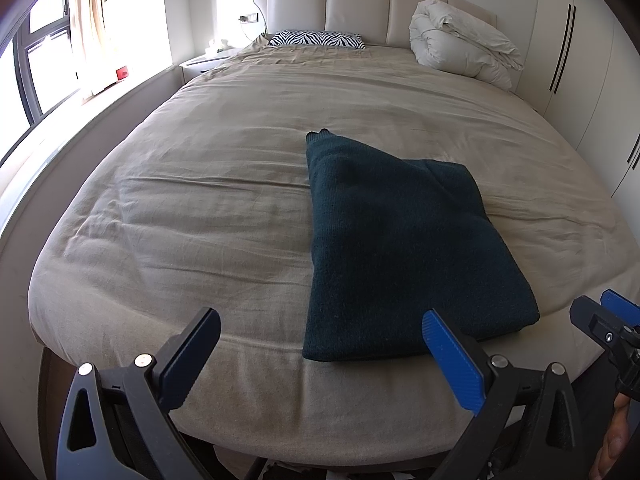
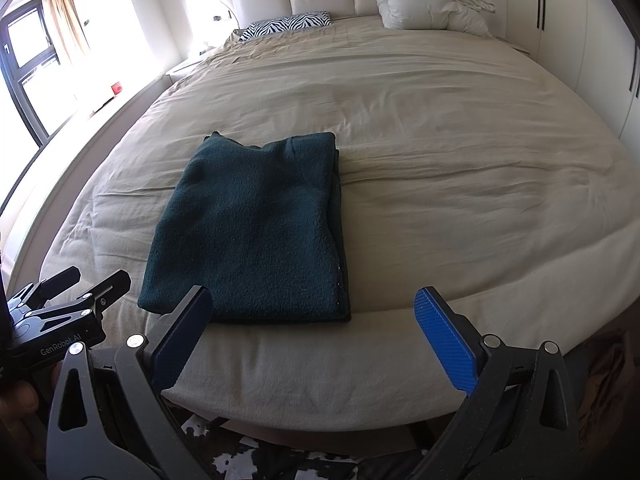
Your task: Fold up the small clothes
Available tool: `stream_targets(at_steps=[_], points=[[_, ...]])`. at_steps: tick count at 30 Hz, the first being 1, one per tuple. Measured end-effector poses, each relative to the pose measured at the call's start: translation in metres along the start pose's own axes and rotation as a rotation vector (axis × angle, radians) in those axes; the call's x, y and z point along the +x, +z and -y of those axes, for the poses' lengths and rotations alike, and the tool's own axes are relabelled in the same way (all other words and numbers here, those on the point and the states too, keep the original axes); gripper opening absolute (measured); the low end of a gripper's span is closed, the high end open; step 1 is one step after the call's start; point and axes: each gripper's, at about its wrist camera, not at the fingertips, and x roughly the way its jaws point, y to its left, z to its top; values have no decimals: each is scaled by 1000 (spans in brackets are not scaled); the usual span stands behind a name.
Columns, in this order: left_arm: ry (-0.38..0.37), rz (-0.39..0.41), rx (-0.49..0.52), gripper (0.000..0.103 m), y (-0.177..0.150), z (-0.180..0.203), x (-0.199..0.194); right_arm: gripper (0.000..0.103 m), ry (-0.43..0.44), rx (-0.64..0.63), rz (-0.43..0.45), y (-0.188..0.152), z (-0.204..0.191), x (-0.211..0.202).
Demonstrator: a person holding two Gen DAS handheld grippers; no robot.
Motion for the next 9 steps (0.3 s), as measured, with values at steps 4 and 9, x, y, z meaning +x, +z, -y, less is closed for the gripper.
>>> stream_targets(at_steps=[4,9], points=[[-3,-2,5,103,2,-1,1,103,1,1,-2,-1,-1,0],[-4,2,10,103,5,-2,-1,103,3,2,-5,-4,-1,1]])
